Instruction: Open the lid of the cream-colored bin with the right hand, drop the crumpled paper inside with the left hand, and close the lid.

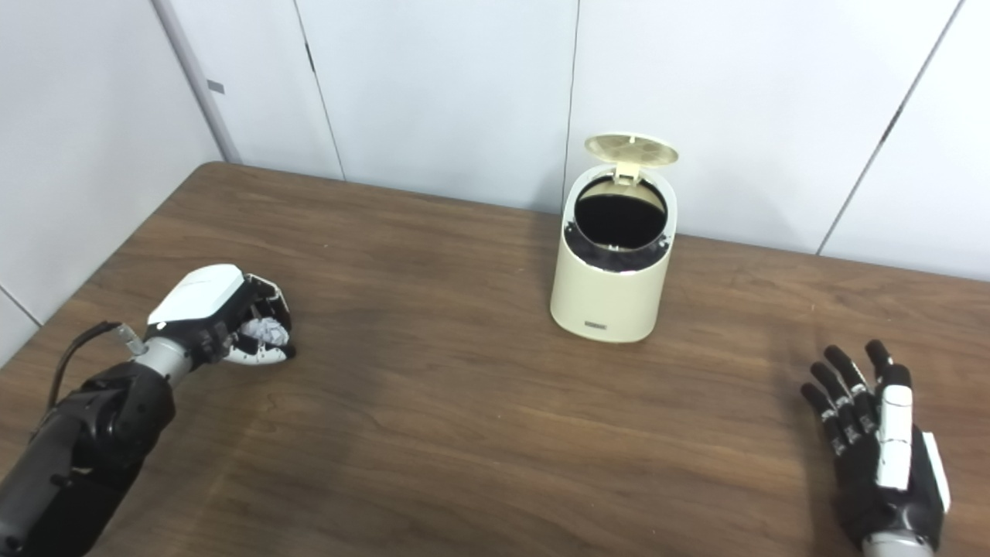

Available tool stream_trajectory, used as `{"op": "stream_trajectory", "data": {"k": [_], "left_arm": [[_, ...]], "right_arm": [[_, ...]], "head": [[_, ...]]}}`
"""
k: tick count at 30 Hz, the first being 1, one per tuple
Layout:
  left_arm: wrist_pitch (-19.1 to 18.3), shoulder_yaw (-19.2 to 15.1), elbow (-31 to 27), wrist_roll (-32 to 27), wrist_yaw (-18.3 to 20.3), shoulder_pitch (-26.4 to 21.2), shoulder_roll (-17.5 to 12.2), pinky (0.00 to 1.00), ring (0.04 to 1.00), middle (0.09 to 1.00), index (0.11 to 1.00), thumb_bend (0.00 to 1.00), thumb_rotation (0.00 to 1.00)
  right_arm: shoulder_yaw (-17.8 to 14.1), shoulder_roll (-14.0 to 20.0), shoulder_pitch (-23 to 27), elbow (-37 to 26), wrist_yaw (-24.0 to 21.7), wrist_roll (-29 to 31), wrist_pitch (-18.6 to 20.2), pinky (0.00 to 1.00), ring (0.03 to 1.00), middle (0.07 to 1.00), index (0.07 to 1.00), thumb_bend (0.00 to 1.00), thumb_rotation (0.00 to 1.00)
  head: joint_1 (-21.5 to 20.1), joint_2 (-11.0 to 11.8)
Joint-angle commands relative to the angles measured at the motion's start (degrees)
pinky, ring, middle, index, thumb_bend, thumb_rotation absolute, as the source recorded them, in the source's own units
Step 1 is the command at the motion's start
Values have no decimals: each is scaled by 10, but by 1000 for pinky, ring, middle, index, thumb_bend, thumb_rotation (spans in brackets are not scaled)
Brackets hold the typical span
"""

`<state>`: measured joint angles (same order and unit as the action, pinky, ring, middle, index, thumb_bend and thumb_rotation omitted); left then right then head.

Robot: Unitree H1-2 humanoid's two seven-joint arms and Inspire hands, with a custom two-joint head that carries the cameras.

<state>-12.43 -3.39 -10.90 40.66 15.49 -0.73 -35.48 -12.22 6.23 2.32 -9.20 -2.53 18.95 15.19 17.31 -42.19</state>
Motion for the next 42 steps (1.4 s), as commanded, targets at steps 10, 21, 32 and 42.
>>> {"op": "stream_trajectory", "data": {"k": [10, 21, 32, 42], "left_arm": [[-5, -8, -75, 7, -1, -18, -15, 374, 365, 471, 521, 497, 0], [-10, 2, -121, 1, 16, -39, -1, 351, 354, 444, 518, 495, 0], [-28, 27, -146, 22, 47, -80, 22, 356, 358, 443, 506, 497, 0], [-12, 34, -146, 12, 45, -102, 43, 377, 374, 480, 500, 499, 0]], "right_arm": [[1, -4, 11, -9, -11, 9, -22, 870, 899, 902, 983, 415, 883], [3, -5, 13, 20, -19, 2, -48, 946, 933, 923, 984, 458, 868], [21, 7, 10, 51, -36, -18, -85, 1000, 995, 980, 967, 422, 936], [30, -2, 9, 60, -24, -39, -110, 1000, 1000, 1000, 968, 435, 949]], "head": [[-7, 3], [-35, 14], [-83, 27], [-130, 52]]}}
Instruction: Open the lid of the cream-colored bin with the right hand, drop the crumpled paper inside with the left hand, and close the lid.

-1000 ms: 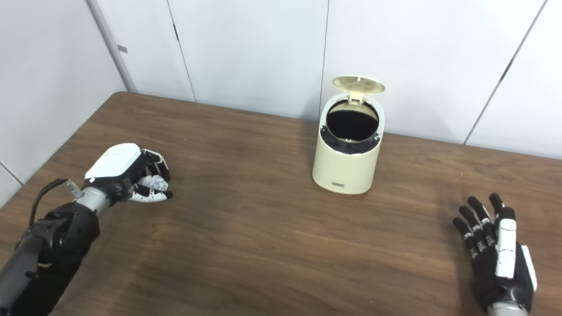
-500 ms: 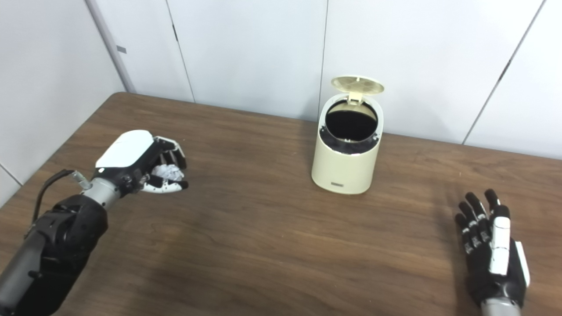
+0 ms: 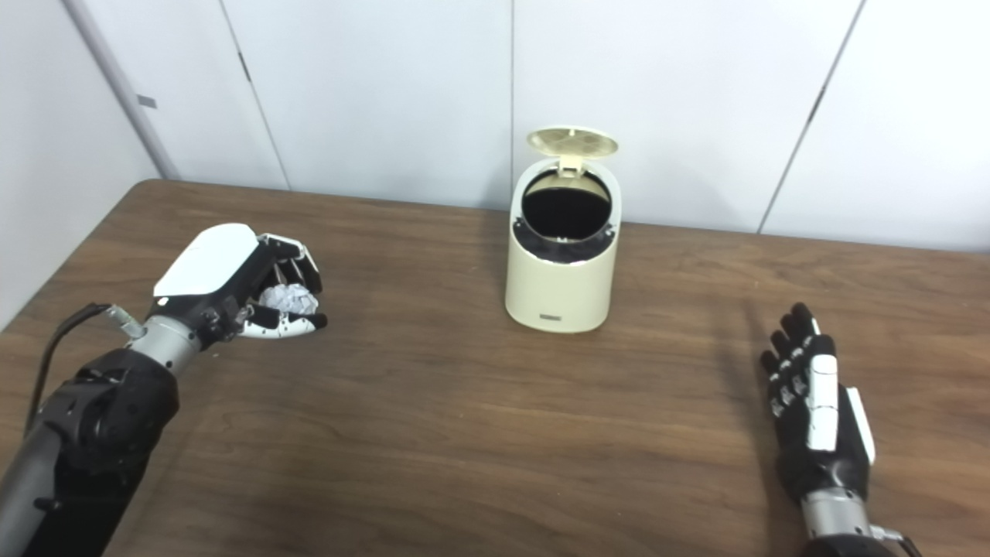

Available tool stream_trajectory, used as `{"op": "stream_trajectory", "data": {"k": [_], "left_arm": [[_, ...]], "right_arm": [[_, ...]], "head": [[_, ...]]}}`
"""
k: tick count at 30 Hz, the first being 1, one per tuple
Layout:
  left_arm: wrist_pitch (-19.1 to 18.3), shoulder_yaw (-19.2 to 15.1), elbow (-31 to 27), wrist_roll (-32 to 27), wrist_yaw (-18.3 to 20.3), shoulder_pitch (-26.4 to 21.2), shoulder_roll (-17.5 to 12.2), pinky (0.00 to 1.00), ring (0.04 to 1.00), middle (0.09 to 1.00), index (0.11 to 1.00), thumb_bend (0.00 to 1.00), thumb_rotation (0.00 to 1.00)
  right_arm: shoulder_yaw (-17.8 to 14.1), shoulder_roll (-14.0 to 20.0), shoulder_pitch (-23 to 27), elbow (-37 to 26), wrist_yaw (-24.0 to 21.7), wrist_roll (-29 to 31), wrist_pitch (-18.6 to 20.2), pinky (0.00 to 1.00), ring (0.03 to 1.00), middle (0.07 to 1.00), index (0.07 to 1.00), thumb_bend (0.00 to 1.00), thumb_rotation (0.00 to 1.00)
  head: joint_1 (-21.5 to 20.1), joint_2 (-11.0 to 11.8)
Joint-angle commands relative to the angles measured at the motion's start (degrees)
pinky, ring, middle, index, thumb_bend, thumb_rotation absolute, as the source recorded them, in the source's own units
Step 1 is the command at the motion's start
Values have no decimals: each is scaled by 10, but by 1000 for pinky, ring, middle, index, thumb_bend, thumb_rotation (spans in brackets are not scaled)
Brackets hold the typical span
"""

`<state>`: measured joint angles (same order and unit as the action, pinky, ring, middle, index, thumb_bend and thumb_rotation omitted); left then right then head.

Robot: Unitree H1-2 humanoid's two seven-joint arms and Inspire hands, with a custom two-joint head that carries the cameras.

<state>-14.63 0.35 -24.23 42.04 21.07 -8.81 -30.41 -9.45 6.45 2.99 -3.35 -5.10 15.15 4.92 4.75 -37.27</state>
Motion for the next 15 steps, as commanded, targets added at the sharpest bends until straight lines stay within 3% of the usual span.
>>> {"op": "stream_trajectory", "data": {"k": [1, 12, 15], "left_arm": [[13, -2, -11, -2, -11, -23, -7, 384, 381, 493, 494, 500, 0], [33, 16, 6, 6, -13, -53, -7, 326, 342, 434, 509, 494, 0], [30, 21, 9, 6, -9, -66, -1, 289, 374, 457, 506, 473, 0]], "right_arm": [[2, -6, 1, 1, 2, 0, -7, 1000, 1000, 1000, 968, 431, 953], [13, -21, -5, 18, 12, -21, -28, 1000, 987, 984, 968, 422, 922], [16, -25, -6, 22, 16, -27, -32, 1000, 987, 982, 961, 440, 907]], "head": [[-8, 6], [-53, 36], [-57, 40]]}}
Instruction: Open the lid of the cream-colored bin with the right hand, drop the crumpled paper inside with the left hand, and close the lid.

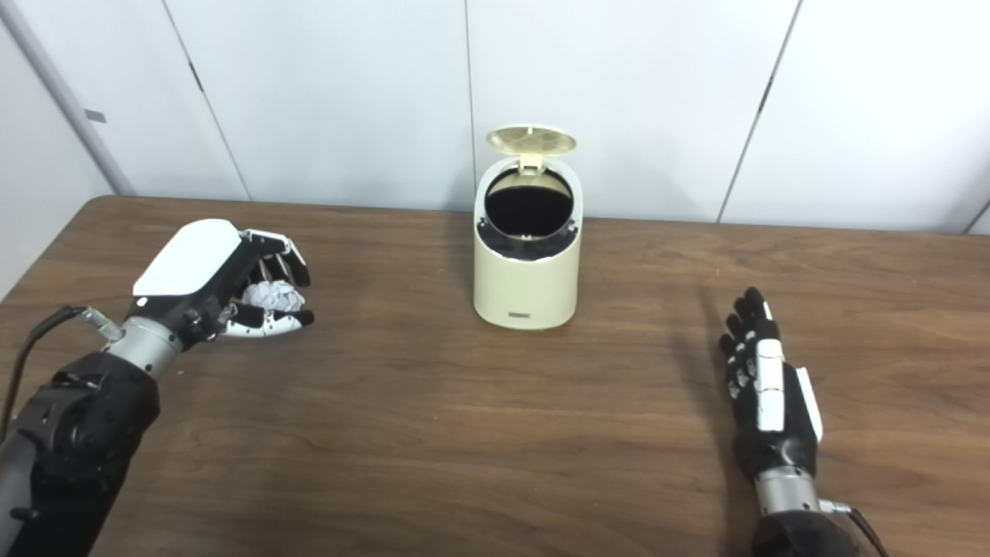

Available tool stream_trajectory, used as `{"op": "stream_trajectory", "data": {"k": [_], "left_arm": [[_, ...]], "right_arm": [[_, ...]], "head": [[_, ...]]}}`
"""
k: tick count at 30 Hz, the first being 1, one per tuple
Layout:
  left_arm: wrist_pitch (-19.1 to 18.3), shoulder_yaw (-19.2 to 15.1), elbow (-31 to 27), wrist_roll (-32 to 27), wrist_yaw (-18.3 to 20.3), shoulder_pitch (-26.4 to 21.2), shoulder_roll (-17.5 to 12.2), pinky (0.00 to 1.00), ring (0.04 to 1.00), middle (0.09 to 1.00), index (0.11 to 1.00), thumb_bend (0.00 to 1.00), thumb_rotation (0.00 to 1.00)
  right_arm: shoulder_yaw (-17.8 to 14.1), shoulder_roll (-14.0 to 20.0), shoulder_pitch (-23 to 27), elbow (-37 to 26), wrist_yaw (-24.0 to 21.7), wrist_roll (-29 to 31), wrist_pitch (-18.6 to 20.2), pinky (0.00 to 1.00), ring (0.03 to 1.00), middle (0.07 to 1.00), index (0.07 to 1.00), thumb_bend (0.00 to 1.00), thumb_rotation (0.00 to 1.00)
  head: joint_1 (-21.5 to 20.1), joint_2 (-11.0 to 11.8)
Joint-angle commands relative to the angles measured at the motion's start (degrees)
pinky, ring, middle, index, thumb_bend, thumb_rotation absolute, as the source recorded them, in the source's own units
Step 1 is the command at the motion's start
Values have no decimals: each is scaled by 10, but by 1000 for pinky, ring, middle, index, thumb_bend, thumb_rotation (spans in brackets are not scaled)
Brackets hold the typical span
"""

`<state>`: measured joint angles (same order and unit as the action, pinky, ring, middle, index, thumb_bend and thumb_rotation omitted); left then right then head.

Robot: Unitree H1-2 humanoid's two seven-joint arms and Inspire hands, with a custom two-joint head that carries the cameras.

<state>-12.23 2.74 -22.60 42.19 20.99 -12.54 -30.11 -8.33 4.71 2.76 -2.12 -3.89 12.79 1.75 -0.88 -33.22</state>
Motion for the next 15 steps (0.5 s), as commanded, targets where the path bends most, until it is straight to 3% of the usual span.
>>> {"op": "stream_trajectory", "data": {"k": [1, 15], "left_arm": [[6, -1, -5, 4, -7, -34, -3, 295, 387, 472, 499, 472, 0], [-23, 30, -5, 10, 26, -93, 26, 345, 391, 461, 499, 473, 0]], "right_arm": [[6, -9, -3, 11, 5, -6, -3, 1000, 987, 981, 961, 441, 907], [13, -20, -4, 25, 10, -17, -19, 1000, 966, 960, 957, 449, 895]], "head": [[-2, 3], [-15, 15]]}}
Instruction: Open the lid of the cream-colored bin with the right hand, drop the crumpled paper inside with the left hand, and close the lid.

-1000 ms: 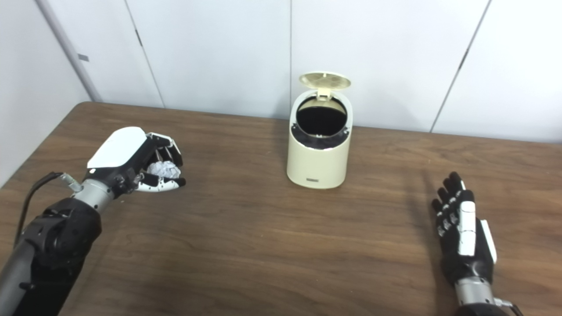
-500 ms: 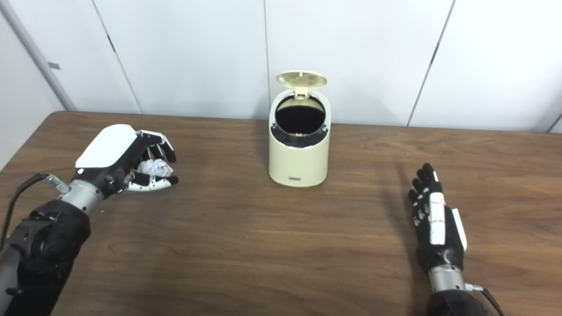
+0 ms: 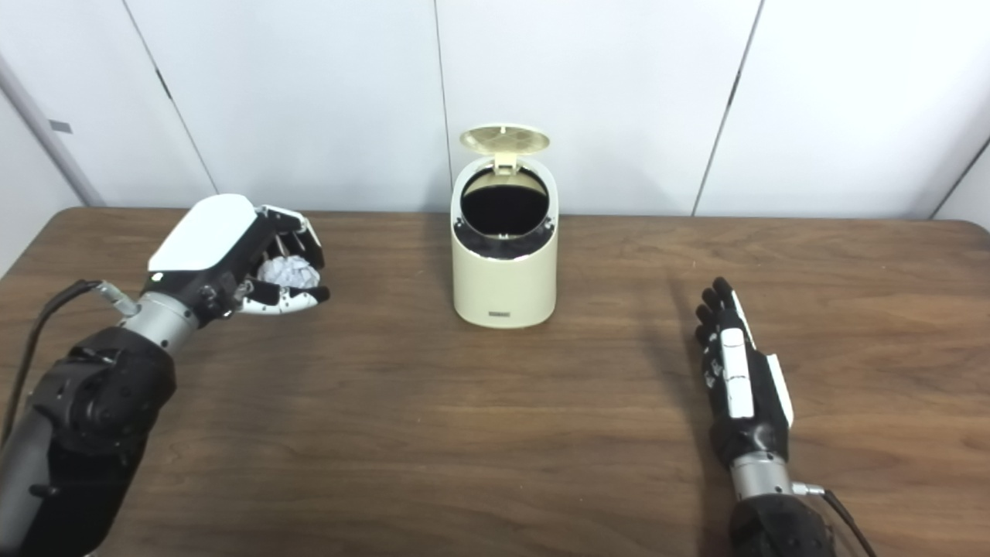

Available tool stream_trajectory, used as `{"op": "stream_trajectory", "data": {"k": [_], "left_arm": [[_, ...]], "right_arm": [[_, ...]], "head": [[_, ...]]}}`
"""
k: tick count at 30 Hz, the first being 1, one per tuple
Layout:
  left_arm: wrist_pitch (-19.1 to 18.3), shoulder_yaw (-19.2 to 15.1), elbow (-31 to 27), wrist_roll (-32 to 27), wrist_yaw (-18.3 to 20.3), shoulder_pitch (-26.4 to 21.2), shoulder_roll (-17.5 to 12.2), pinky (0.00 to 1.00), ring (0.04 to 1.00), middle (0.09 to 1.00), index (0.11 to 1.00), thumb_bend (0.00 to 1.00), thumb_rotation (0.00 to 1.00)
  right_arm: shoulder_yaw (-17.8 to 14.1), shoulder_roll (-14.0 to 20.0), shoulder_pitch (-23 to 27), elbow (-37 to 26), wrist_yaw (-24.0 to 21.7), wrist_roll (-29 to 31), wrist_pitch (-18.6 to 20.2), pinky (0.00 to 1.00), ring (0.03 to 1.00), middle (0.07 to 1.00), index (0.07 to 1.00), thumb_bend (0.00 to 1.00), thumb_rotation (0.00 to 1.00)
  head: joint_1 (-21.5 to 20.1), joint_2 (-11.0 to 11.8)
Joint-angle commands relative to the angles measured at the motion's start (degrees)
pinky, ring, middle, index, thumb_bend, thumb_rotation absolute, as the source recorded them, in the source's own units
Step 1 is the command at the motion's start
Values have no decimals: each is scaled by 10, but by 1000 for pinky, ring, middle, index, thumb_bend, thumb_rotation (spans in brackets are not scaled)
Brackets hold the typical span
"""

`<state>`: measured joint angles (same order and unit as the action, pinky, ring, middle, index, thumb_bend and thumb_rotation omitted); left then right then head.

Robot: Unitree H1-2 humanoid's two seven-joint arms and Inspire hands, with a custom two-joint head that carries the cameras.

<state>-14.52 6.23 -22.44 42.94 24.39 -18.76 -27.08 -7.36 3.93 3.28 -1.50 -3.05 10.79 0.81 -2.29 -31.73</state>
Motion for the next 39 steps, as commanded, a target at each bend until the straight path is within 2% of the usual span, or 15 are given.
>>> {"op": "stream_trajectory", "data": {"k": [1, 7, 10, 26, 29, 39], "left_arm": [[-3, -4, -5, 3, -6, -33, -2, 362, 393, 463, 499, 474, 0], [23, 4, 12, -5, -16, -47, 11, 287, 373, 444, 514, 464, 0], [27, 10, 16, -3, -18, -53, 20, 310, 372, 445, 512, 467, 0], [28, 37, 40, 2, -21, -101, 69, 284, 365, 465, 527, 463, 0], [28, 40, 44, 2, -19, -109, 77, 298, 373, 471, 525, 466, 0], [31, 51, 62, 5, -26, -129, 87, 307, 393, 482, 513, 470, 0]], "right_arm": [[4, -14, -9, 18, 2, 3, -9, 1000, 966, 960, 957, 443, 895], [7, -20, -9, 18, 4, 0, -8, 1000, 974, 968, 968, 418, 908], [8, -23, -7, 20, 6, -3, -9, 1000, 972, 966, 963, 418, 904], [16, -31, -7, 29, 17, -27, -26, 1000, 966, 964, 961, 416, 908], [18, -30, -5, 39, 16, -32, -42, 999, 965, 965, 965, 404, 922], [18, -30, -3, 55, 15, -29, -52, 998, 959, 965, 962, 426, 901]], "head": [[-2, 1], [-10, 6], [-13, 8], [-15, 20], [-16, 22], [-19, 39]]}}
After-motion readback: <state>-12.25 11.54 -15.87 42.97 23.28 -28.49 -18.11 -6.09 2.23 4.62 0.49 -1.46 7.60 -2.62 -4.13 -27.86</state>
